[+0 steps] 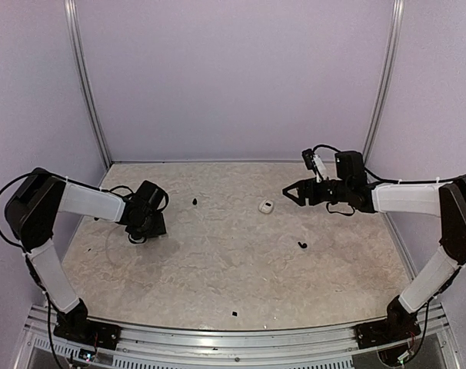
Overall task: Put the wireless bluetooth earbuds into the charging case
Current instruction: Pick up the charging case from the center of the board.
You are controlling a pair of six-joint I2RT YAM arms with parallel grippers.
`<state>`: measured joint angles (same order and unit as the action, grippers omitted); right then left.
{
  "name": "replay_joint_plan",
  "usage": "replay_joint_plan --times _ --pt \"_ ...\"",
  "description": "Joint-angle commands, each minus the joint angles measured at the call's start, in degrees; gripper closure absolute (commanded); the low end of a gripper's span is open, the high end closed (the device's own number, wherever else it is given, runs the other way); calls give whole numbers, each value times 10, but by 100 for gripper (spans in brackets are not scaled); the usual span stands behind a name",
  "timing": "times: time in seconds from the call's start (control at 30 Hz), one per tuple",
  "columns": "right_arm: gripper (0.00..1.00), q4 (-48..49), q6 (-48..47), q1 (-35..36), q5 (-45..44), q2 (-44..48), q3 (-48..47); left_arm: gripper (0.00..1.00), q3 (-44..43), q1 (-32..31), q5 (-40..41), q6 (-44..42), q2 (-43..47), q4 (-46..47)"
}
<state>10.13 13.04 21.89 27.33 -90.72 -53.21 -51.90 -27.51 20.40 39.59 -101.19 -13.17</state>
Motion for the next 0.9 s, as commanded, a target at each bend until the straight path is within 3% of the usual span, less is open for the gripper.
replay_joint_plan --times 0.0,0.2,0.33,0.63,0.87 --pt "24 7 -7 -4 20 26 2 41 8 0 -52 -35 -31 33" --pt "26 10 -8 -4 60 48 8 57 10 -25 -67 -91 -16 56" --pt "27 19 11 -5 79 70 23 66 5 -77 -44 -146 15 70" --pt "32 -39 32 9 130 114 23 67 36 -290 26 -381 151 184" --pt "35 -75 53 56 175 133 17 65 82 -385 27 -555 233 275"
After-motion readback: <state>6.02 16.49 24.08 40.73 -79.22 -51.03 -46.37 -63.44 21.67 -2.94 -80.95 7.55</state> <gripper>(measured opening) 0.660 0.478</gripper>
